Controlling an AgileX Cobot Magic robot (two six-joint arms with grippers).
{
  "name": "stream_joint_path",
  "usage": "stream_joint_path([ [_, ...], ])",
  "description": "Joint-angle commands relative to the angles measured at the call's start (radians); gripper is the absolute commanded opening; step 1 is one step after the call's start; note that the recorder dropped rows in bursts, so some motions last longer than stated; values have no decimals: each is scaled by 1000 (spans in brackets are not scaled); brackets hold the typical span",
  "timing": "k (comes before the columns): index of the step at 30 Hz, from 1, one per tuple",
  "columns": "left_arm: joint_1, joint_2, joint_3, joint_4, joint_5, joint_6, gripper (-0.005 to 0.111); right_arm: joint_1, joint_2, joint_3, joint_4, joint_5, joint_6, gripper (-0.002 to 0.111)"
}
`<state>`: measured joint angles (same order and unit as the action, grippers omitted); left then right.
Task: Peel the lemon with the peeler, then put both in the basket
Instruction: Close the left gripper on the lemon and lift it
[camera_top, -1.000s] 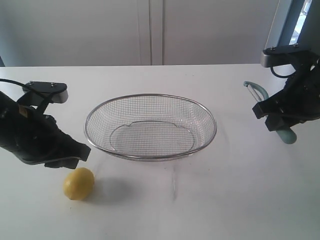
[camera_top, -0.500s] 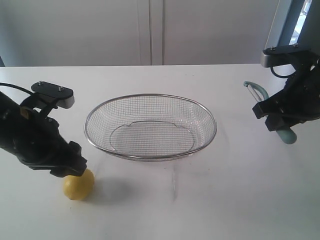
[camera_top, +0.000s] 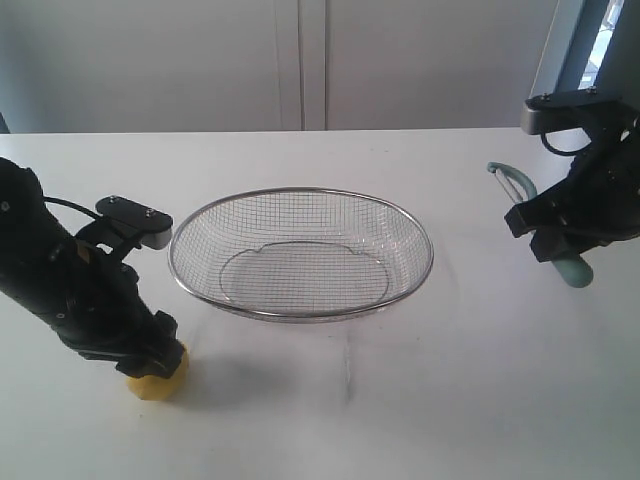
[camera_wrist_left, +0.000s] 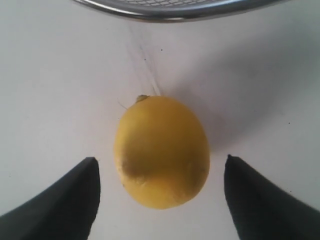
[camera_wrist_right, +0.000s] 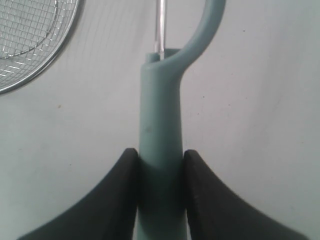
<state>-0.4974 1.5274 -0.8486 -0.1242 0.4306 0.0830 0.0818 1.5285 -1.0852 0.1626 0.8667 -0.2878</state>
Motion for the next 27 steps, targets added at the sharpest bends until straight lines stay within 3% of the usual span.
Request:
stream_joint_path([
  [1, -6, 30, -2, -1, -19, 5, 73, 2, -10, 0, 1, -10, -3, 0],
  [27, -6, 126, -2, -9, -44, 5, 73, 2, -10, 0, 5, -24, -3, 0],
])
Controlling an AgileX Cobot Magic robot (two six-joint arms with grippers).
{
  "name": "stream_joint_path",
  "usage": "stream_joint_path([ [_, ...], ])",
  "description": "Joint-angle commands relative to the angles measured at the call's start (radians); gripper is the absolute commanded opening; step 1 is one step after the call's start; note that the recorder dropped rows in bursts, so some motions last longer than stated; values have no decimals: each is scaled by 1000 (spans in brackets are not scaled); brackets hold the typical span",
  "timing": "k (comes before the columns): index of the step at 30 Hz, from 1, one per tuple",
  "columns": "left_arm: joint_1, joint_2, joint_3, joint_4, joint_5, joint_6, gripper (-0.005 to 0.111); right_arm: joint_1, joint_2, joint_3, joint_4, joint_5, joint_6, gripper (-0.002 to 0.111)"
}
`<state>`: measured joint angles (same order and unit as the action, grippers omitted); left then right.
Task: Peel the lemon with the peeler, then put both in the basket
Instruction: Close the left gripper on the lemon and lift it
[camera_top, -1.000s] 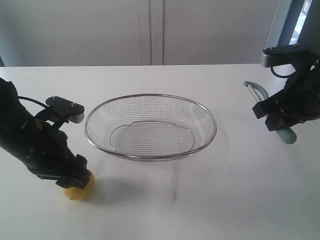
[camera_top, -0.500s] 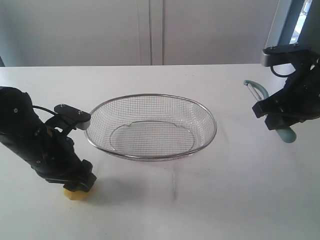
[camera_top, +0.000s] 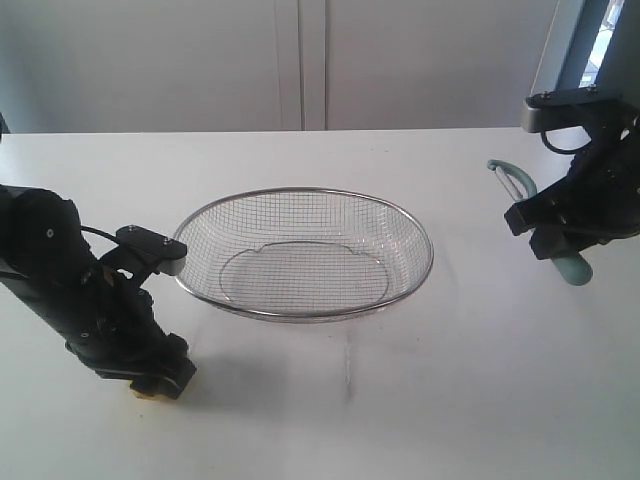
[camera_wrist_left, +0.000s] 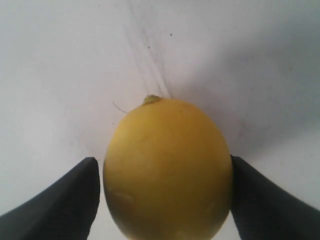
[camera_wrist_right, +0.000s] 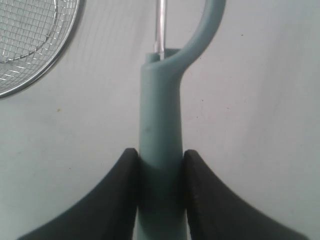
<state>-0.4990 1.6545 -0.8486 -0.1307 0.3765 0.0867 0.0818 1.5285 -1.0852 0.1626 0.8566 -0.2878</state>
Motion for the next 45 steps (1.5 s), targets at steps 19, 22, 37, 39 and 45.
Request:
stream_joint_path([
  [19, -2, 32, -2, 2, 13, 49, 62, 2, -10, 0, 14, -15, -3, 0],
  [22, -2, 32, -2, 2, 17, 47, 39, 2, -10, 0, 21, -16, -3, 0],
  [37, -2, 13, -2, 4, 99, 37, 0, 2, -10, 0, 21, -31, -3, 0],
  [39, -2, -11, -2, 4, 101, 19, 0, 2, -10, 0, 21, -31, -3, 0],
  [45, -2, -98, -2, 12, 133, 19, 0, 2, -10, 0, 21, -27, -3, 0],
])
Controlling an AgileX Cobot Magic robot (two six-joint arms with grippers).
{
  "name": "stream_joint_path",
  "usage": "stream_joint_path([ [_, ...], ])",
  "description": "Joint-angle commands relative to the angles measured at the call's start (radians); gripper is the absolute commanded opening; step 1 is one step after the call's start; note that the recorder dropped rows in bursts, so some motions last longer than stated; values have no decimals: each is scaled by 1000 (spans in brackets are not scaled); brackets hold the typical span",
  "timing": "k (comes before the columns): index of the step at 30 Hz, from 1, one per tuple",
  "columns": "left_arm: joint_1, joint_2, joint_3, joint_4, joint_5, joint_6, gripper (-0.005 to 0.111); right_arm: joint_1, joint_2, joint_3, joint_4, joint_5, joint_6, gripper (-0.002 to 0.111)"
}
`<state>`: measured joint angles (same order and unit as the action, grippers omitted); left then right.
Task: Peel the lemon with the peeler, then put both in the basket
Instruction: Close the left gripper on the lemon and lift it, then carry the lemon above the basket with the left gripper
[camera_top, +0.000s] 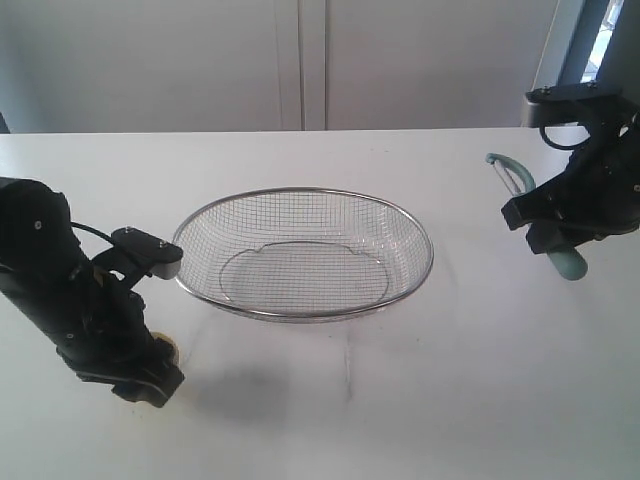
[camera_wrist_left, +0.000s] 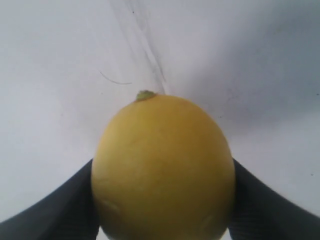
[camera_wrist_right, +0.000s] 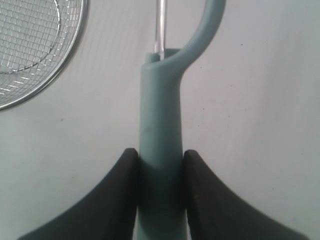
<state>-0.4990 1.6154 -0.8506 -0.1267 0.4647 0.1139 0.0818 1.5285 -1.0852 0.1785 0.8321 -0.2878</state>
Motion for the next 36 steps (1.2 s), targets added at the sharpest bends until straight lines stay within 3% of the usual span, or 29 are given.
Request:
stream_joint_path([
  [1, -2, -74, 0, 8, 53, -8, 0, 2, -10, 0, 5, -2, -3, 0],
  [17, -2, -260, 0, 33, 154, -11, 0, 2, -10, 0, 5, 0, -3, 0],
  [36, -2, -408, 0, 30, 107, 19, 0, 2, -10, 0, 7, -2, -3, 0],
])
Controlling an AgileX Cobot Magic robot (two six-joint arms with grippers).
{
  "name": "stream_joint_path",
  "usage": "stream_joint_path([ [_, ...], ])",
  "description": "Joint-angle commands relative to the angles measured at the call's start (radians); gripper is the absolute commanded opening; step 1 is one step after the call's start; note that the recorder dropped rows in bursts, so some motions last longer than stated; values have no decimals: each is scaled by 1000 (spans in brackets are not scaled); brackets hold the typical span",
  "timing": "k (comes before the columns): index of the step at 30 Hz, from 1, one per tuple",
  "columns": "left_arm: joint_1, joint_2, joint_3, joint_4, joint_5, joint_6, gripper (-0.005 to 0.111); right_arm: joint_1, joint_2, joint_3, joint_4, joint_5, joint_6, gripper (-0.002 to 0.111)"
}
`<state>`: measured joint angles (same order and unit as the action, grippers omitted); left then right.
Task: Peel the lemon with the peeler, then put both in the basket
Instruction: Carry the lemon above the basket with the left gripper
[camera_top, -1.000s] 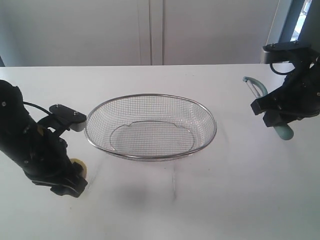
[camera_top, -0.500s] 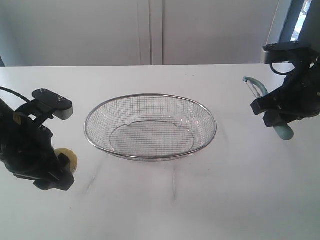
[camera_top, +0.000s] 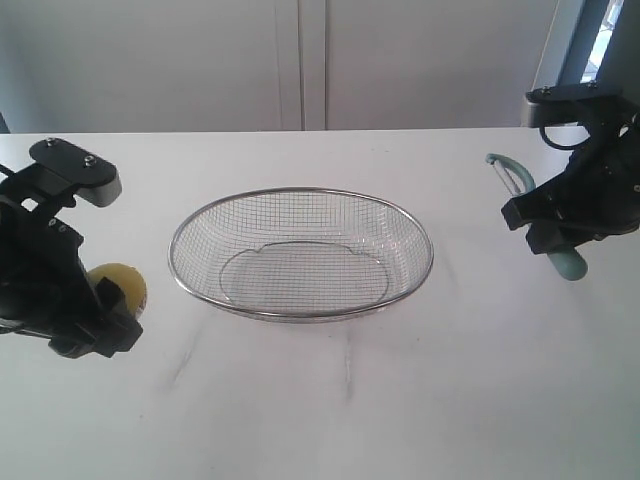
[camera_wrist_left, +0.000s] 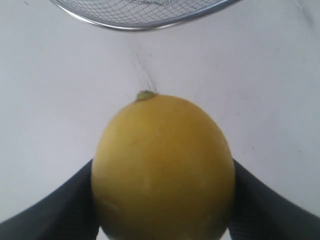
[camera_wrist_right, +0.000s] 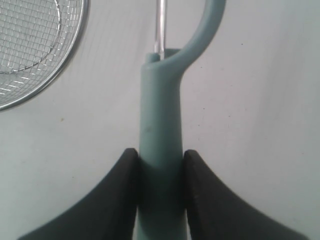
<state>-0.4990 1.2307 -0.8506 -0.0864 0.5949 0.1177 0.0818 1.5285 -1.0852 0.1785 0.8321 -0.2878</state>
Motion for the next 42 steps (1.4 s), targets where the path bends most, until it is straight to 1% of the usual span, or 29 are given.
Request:
stream_joint_path([
  [1, -2, -24, 0, -15, -38, 17, 0, 2, -10, 0, 7, 0, -3, 0],
  [8, -2, -24, 0, -19, -92, 22, 0, 2, -10, 0, 10, -2, -3, 0],
  [11, -2, -24, 0, -75, -129, 82, 0, 2, -10, 0, 12, -2, -3, 0],
  [17, -2, -24, -1, -324, -187, 308, 0, 2, -10, 0, 12, -2, -3, 0],
  [20, -2, -24, -1, -417, -214, 406, 0, 2, -10, 0, 12, -2, -3, 0],
  [26, -2, 14, -1, -591, -219, 587, 0, 2, -10, 0, 44, -2, -3, 0],
  [28, -2, 40, -4, -714, -234, 708, 0, 6, -10, 5, 64, -2, -14, 0],
  [29, -2, 66, -19, -803, -231, 799, 0, 8, -10, 6, 84, 2, -25, 0],
  [31, -2, 103, -63, -854, -218, 833, 0, 8, -10, 6, 105, 12, -34, 0],
  [33, -2, 146, -107, -855, -213, 833, 0, 8, -10, 6, 143, 19, -64, 0],
  [37, -2, 199, -167, -855, -208, 833, 0, 8, -10, 6, 302, 46, -188, 0],
  [39, -2, 215, -186, -855, -206, 833, 0, 22, -10, 6, 326, 48, -206, 0],
  [42, -2, 225, -199, -855, -213, 833, 0, 75, -10, 6, 347, 50, -221, 0],
])
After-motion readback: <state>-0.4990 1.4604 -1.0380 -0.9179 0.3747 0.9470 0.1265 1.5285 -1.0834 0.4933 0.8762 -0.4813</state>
